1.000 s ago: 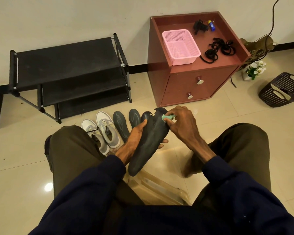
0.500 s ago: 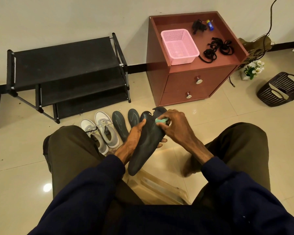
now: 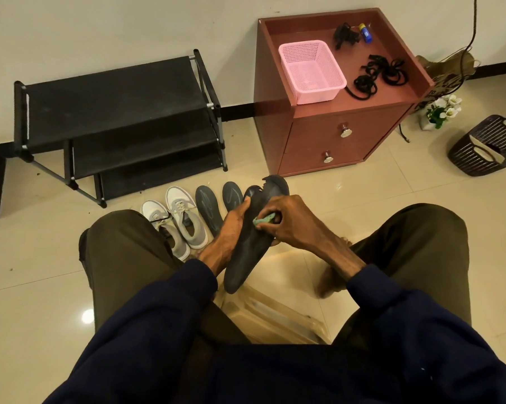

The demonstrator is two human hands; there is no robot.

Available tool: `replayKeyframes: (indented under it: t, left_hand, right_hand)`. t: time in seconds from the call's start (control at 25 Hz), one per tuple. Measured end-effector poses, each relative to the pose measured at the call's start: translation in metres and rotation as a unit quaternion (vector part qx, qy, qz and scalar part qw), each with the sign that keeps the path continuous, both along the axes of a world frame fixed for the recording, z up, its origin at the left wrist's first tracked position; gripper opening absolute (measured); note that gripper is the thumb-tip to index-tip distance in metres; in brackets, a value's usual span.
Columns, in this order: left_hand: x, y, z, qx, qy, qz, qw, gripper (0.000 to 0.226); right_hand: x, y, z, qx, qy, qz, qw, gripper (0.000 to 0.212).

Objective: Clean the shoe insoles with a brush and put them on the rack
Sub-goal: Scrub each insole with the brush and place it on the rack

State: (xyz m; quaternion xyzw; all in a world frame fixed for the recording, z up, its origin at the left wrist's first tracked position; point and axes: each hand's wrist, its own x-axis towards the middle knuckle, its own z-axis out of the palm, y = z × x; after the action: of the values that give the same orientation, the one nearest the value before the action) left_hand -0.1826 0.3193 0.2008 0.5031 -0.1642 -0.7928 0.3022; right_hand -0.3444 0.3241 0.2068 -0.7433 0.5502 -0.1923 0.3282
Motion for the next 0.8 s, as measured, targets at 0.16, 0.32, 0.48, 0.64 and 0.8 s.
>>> replayKeyframes:
  t: [0.16,0.32,0.48,0.64,0.8]
  left_hand:
    - [-0.005,0.005,0.025,-0.074,-0.034,-0.024,0.996,0.035]
    - [0.000,-0.002,0.001,-0.105,-0.060,0.005,0.993,0.033]
    - [0.000,0.003,0.007,-0.093,-0.061,-0.013,0.994,0.034]
    - [0.000,0.005,0.009,-0.070,-0.067,-0.035,0.995,0.045]
    - [0.004,0.003,0.002,-0.076,-0.075,-0.026,0.994,0.045]
  right_hand:
    - [-0.014,-0.012,-0.011,-0.080,0.078,-0.137,0.984,0.023]
    - [-0.004,-0.002,-0.006,-0.011,-0.012,-0.054,0.998,0.020]
    - [-0.010,-0.005,-0.006,-0.071,0.030,-0.080,0.994,0.017]
    - [-0.015,-0.005,-0.004,-0.095,0.026,-0.120,0.988,0.017]
    - [0.008,0.009,0.004,-0.044,0.009,0.000,0.999,0.018]
